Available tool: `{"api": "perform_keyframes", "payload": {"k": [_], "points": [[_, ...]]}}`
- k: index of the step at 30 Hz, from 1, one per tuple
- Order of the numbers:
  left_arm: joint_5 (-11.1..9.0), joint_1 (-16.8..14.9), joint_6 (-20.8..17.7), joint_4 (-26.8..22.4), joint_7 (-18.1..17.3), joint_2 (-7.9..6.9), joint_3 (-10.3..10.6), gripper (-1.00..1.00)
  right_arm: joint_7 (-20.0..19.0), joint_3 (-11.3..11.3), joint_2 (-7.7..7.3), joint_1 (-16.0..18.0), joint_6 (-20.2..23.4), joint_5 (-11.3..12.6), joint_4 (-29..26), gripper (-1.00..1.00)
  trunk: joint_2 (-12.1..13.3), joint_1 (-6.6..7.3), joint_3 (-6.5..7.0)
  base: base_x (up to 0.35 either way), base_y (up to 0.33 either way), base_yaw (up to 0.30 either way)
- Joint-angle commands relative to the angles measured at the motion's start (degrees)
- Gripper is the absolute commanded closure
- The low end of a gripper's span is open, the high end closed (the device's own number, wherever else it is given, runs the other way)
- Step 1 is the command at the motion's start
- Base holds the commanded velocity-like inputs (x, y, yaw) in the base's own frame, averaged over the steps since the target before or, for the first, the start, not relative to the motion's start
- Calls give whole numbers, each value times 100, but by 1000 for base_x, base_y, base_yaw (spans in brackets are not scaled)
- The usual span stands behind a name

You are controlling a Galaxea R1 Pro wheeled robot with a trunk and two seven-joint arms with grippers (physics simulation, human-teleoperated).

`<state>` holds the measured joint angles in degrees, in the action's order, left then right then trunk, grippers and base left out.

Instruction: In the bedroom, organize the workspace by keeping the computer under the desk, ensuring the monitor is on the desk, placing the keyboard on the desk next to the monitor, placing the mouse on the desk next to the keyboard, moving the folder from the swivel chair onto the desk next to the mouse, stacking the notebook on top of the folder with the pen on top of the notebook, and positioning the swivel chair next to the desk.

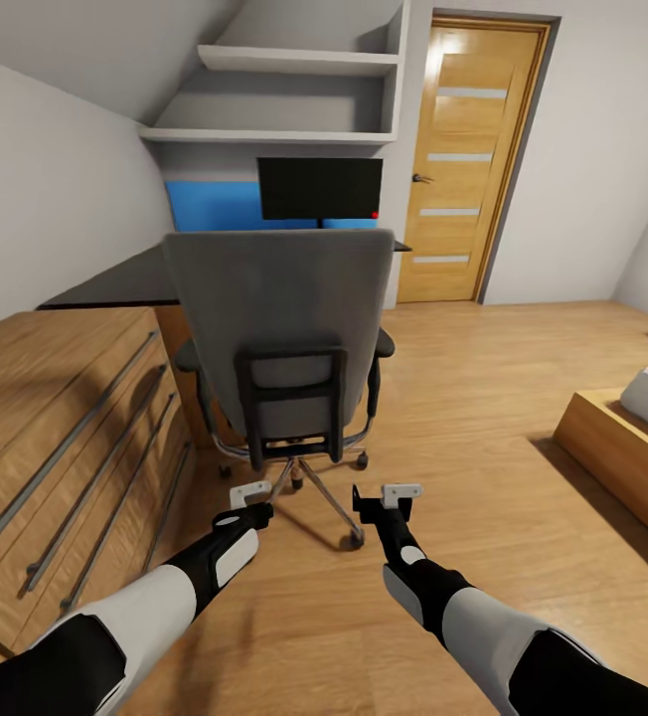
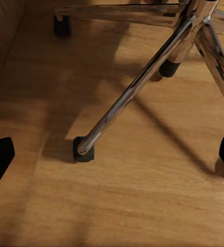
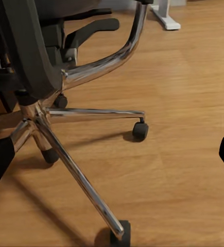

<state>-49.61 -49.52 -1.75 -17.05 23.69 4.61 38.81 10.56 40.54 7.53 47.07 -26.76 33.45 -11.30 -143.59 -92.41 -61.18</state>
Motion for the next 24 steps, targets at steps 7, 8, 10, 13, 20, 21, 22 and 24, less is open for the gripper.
{"api": "perform_keyframes", "payload": {"k": [7,8,10,13,20,21,22,24], "points": [[-30,-5,-18,-9,46,-4,48,-100,63,51,8,4,-5,34,4,-100,-2,1,-5,-1,0,235],[-31,-5,-18,-9,47,-4,48,-100,76,51,9,4,-5,36,4,-100,-2,1,-5,0,0,268],[-31,-5,-18,-9,47,-4,48,-100,86,51,10,4,-5,37,4,-100,-2,1,-5,0,0,271],[-31,-5,-21,-9,48,-4,48,-100,97,49,6,4,-9,38,2,-100,-2,1,-5,0,0,255],[-31,-5,-26,-9,42,-10,45,-100,99,38,-8,4,-31,26,4,-100,-2,1,-5,0,0,100],[-31,-5,-27,-9,41,-11,42,-100,97,36,-14,4,-34,22,5,-100,-2,1,-5,0,0,23],[-31,-5,-27,-9,41,-11,40,-100,97,36,-16,4,-35,20,5,-100,-2,1,-5,0,0,19],[-35,-5,-40,-9,35,-48,34,-100,96,31,-26,4,-38,20,5,-100,-2,1,-5,0,0,10]]}}
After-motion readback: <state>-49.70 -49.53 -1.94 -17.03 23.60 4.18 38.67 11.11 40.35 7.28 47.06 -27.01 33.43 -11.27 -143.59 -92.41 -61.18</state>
